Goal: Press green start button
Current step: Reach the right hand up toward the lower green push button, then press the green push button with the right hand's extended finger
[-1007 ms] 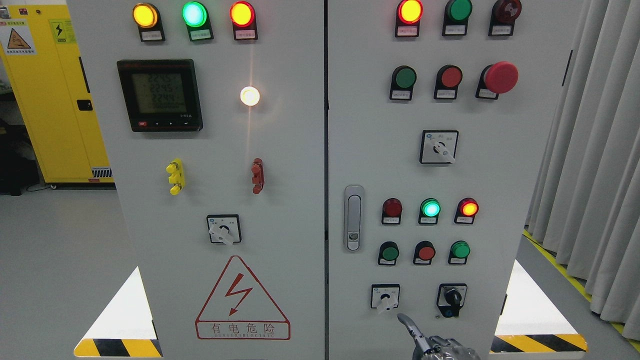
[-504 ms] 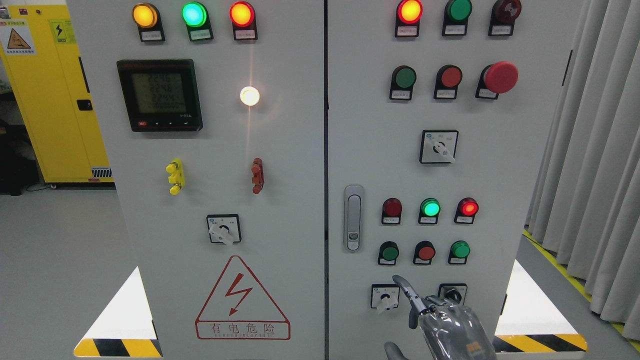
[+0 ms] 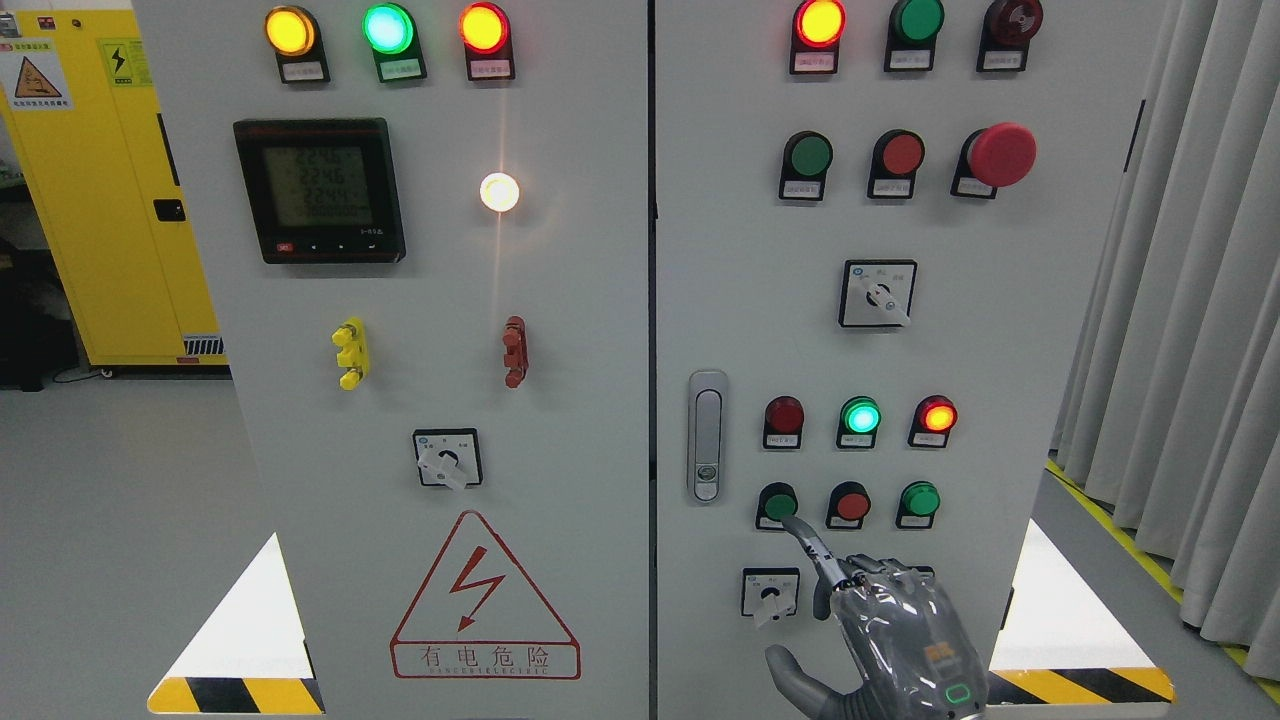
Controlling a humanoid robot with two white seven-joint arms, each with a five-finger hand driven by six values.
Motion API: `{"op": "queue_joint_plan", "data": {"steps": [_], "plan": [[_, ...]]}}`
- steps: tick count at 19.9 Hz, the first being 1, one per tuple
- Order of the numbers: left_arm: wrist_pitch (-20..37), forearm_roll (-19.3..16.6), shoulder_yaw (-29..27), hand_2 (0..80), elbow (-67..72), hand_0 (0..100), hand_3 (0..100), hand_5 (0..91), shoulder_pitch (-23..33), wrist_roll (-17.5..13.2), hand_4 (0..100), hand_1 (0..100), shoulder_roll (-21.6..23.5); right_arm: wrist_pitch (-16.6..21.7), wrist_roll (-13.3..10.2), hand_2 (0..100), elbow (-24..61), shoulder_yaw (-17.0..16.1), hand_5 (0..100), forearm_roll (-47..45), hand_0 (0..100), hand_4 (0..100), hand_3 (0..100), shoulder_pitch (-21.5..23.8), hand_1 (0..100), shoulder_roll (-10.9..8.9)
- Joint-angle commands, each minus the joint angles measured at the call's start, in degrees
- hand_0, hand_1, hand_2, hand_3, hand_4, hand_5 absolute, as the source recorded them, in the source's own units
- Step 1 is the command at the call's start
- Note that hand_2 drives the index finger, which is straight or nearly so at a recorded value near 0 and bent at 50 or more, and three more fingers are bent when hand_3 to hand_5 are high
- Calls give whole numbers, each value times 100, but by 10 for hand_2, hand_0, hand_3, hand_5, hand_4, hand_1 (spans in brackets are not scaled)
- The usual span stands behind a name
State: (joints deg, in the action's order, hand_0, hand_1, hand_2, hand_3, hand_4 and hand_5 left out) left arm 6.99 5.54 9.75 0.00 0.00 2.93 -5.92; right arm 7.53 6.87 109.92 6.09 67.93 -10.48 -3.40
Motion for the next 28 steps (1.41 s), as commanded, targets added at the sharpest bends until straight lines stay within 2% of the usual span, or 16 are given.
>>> {"op": "queue_joint_plan", "data": {"steps": [1,19,23,28], "plan": [[-5,0,1,0,-158,120,0,0,-70,-3,0,556,-5,-5,7,13,-357,15,558,1,322,652,677,-120,641,15],[-5,0,1,0,-158,120,0,0,-70,-3,0,556,-5,-32,34,11,-524,-3,553,-34,324,646,680,-288,636,50],[-5,0,1,0,-158,120,0,0,-70,-3,0,556,-5,-41,183,11,-612,-47,553,-43,324,646,679,-305,636,50],[-5,0,1,0,-158,120,0,0,-70,-3,0,556,-5,-58,192,10,-718,-55,549,-51,325,646,678,-419,633,68]]}}
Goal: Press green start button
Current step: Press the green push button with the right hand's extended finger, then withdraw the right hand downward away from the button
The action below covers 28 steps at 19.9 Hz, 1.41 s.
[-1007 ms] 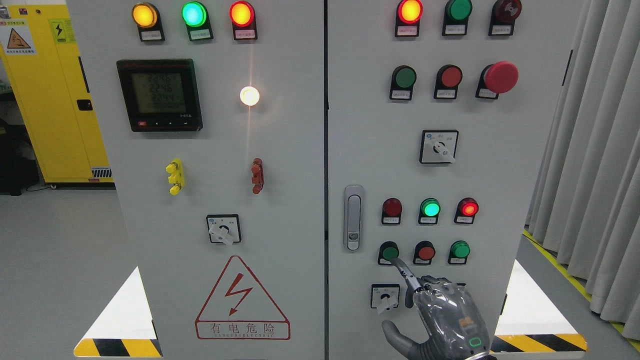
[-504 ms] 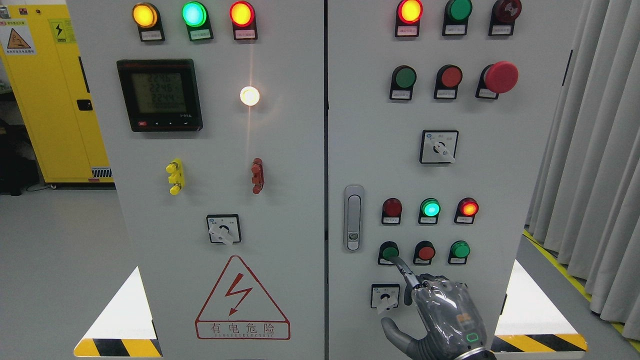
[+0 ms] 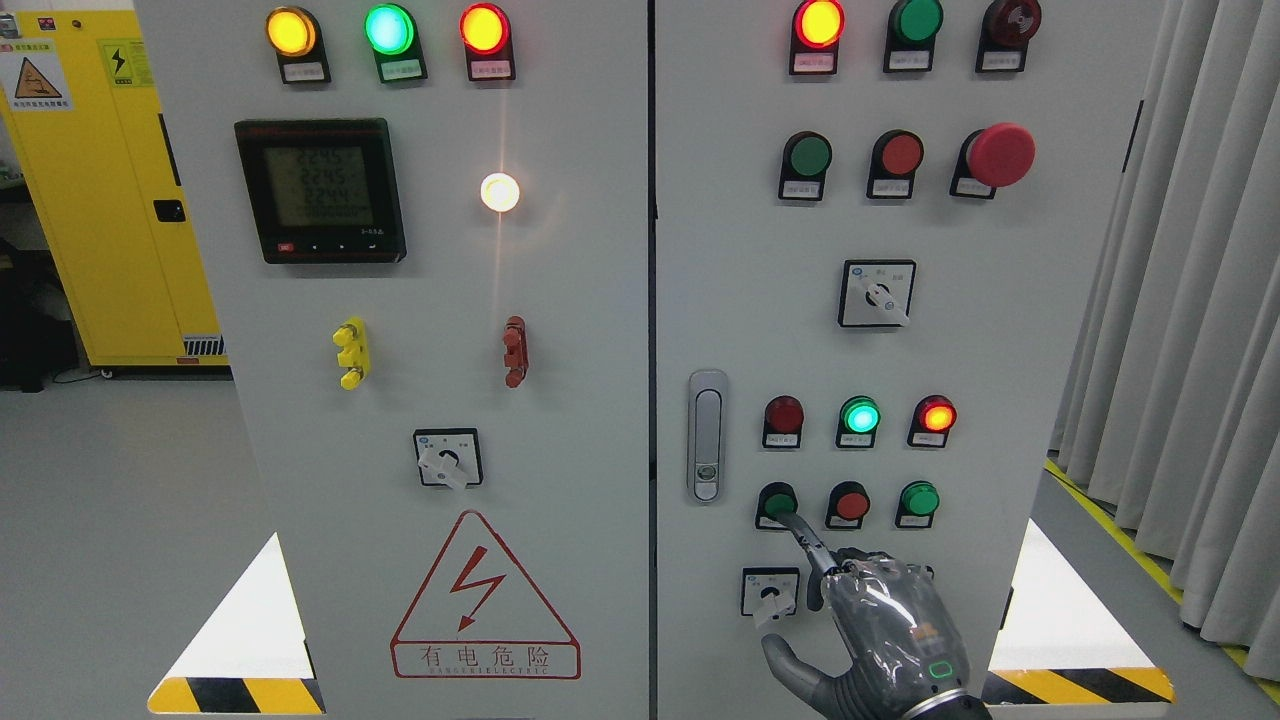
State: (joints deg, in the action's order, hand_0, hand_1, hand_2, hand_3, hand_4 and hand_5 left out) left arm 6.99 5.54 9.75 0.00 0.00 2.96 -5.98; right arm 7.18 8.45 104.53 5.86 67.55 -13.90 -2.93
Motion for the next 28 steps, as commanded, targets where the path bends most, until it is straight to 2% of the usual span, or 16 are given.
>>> {"op": "queue_joint_plan", "data": {"steps": [1,9,10,13,14,15,16,17,19,20,21,22,23,27,28], "plan": [[-5,0,0,0,-158,120,0,0,-70,3,0,556,0,-23,34,10,-179,-33,550,-13,326,647,678,-78,631,21],[-5,0,0,0,-158,120,0,0,-70,-6,0,556,0,-6,-45,11,-21,-41,549,-48,331,642,675,-26,628,47],[-5,0,0,0,-158,120,0,0,-70,-6,0,556,0,-6,-54,11,67,-50,549,-57,332,639,675,1,628,99],[-5,0,0,0,-158,120,0,0,-70,-6,0,556,0,21,-54,11,330,-103,541,-844,335,633,663,220,627,135],[-5,0,0,0,-158,120,0,0,-70,-6,0,556,0,21,-54,11,427,-103,492,-1292,337,622,652,316,626,135],[-5,0,0,0,-158,120,0,0,-70,-6,0,556,0,21,-45,11,532,-103,422,-1705,345,578,615,422,616,126],[-5,0,0,0,-158,120,0,0,-70,-6,0,556,0,12,-54,11,638,-103,330,-2075,346,457,485,519,607,135],[-5,0,0,0,-158,120,0,0,-70,-6,0,556,0,12,-54,10,726,-103,268,-2383,346,409,418,598,603,135],[-5,0,0,0,-158,120,0,0,-70,-6,0,556,0,12,-45,9,814,-103,223,-3103,344,342,349,713,597,144],[-5,0,0,0,-158,120,0,0,-70,-6,0,556,0,12,-37,6,814,-103,164,-3551,345,238,240,756,593,152],[-5,0,0,0,-158,120,0,0,-70,-6,0,556,0,3,7,3,815,-103,155,-3999,346,233,228,809,591,152],[-5,0,0,0,-158,120,0,0,-70,3,0,556,0,-6,25,0,815,-103,81,-4447,348,173,144,888,587,144],[-5,0,0,0,-158,120,0,0,-70,-6,0,556,0,-23,34,0,806,-103,63,-4904,351,142,97,958,585,144],[-5,0,0,0,-158,120,0,0,-70,-6,0,556,0,-260,42,0,788,-94,26,-6593,363,119,64,1152,581,144],[-5,0,0,0,-158,120,0,0,-70,-6,0,556,0,-365,103,0,788,-85,20,-6883,365,113,59,1178,581,144]]}}
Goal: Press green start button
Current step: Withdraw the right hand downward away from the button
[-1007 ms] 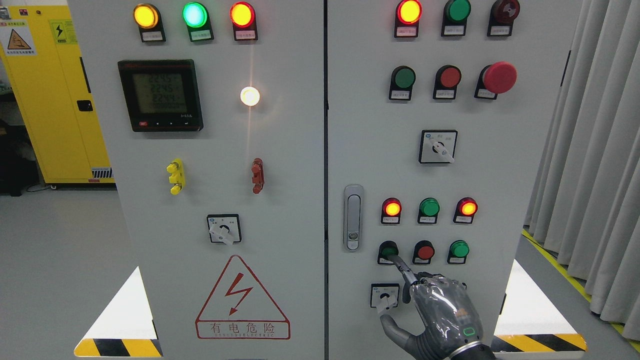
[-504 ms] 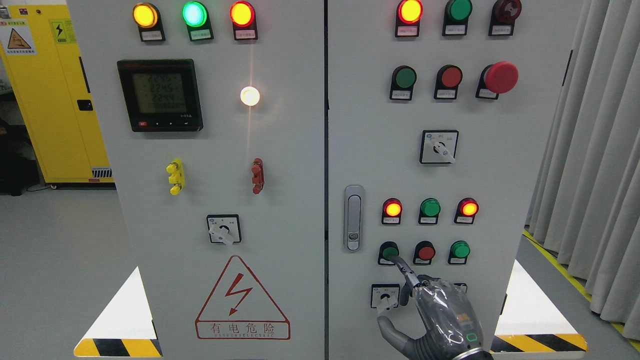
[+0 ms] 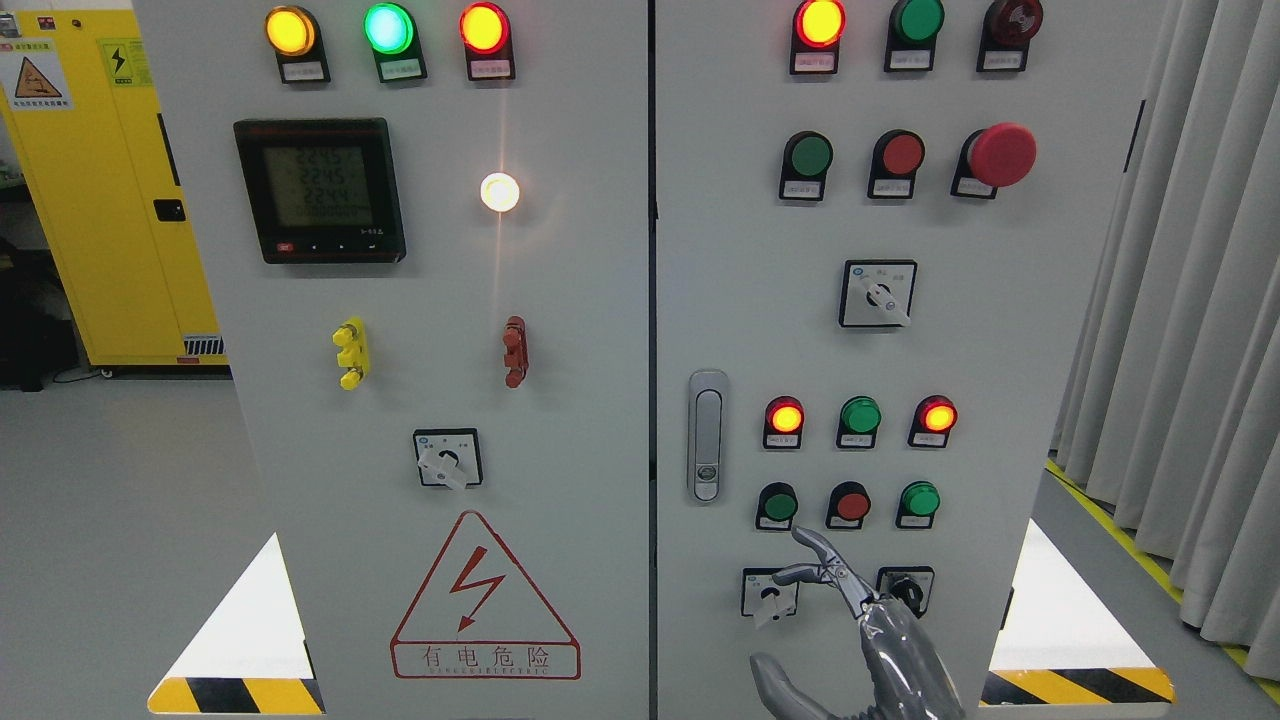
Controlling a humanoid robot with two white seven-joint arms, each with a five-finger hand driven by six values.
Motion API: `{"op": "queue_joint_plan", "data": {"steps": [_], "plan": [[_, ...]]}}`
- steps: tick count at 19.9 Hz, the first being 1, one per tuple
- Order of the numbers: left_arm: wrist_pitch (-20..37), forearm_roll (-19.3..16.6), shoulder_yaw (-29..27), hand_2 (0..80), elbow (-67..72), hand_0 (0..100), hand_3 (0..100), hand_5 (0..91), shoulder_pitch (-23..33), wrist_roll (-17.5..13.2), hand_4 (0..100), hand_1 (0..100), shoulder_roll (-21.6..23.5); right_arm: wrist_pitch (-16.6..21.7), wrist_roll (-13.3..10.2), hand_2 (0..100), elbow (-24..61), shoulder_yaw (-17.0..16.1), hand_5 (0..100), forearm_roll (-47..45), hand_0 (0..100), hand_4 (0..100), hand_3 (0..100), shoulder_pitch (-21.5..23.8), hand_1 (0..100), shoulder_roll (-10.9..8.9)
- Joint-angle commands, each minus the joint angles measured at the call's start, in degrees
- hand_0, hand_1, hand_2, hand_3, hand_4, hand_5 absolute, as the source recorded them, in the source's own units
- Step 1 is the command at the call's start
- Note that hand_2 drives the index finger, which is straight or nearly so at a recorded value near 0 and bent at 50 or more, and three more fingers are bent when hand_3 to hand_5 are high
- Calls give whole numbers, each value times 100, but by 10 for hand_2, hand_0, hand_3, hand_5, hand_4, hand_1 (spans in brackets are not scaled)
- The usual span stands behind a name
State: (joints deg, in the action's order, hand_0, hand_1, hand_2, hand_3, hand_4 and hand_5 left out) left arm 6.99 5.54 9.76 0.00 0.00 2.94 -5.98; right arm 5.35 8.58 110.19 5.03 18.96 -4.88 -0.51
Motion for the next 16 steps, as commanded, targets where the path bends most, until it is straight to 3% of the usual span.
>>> {"op": "queue_joint_plan", "data": {"steps": [1,4,7,16], "plan": [[-5,0,0,0,-158,120,0,0,-70,-4,0,556,0,-271,205,0,222,-2,11,-2254,365,102,47,312,580,-99],[-5,0,0,0,-158,120,0,0,-70,5,0,556,0,-333,513,0,222,-2,0,-2484,408,80,7,505,571,-99],[-5,0,0,0,-158,120,0,0,-70,-4,0,556,0,-333,531,0,204,-2,0,-2484,451,54,0,541,554,-99],[-5,0,0,0,-158,120,0,0,-70,-4,0,556,0,-324,531,0,222,-11,0,-2484,435,52,0,620,543,-90]]}}
